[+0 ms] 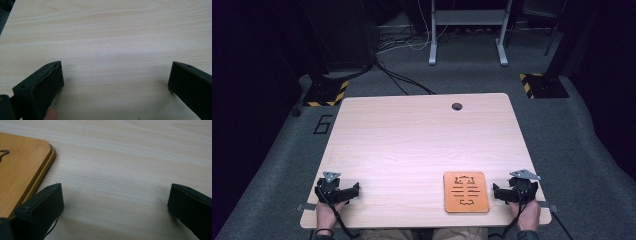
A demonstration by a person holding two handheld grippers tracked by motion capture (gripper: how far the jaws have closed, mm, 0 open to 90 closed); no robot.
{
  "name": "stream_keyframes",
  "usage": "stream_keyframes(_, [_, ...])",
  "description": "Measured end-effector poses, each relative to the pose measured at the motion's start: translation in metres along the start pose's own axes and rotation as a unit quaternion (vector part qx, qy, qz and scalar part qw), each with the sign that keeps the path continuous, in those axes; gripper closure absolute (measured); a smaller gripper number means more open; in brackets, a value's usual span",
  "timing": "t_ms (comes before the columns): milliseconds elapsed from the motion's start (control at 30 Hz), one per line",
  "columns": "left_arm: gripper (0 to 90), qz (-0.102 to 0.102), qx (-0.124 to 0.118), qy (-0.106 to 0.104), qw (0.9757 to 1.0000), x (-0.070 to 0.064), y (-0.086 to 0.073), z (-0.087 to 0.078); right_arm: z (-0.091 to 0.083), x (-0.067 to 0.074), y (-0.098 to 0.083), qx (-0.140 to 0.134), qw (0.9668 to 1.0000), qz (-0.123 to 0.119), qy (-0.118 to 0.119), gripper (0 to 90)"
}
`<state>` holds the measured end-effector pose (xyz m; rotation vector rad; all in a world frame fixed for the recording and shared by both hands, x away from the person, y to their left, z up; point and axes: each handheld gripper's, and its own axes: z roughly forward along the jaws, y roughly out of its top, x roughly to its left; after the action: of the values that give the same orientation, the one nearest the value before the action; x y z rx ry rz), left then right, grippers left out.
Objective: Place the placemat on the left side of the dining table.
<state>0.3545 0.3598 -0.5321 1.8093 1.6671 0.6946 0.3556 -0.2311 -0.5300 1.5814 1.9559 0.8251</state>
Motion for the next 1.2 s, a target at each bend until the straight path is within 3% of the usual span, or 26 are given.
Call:
stream_keyframes(833, [0.0,-0.001,0.0,0.0,1.0,-0.0015,0.0018,0.0018,0.0005,0.0011,0.0012,0.001,1.0,0.01,-0.002,0.0])
stream_keyframes(1200, [0.0,-0.001,0.001,-0.001,1.0,-0.0017,0.0022,0.0022,0.0004,-0.0002,0.0053,0.014,0.9997,0.018,0.004,0.0])
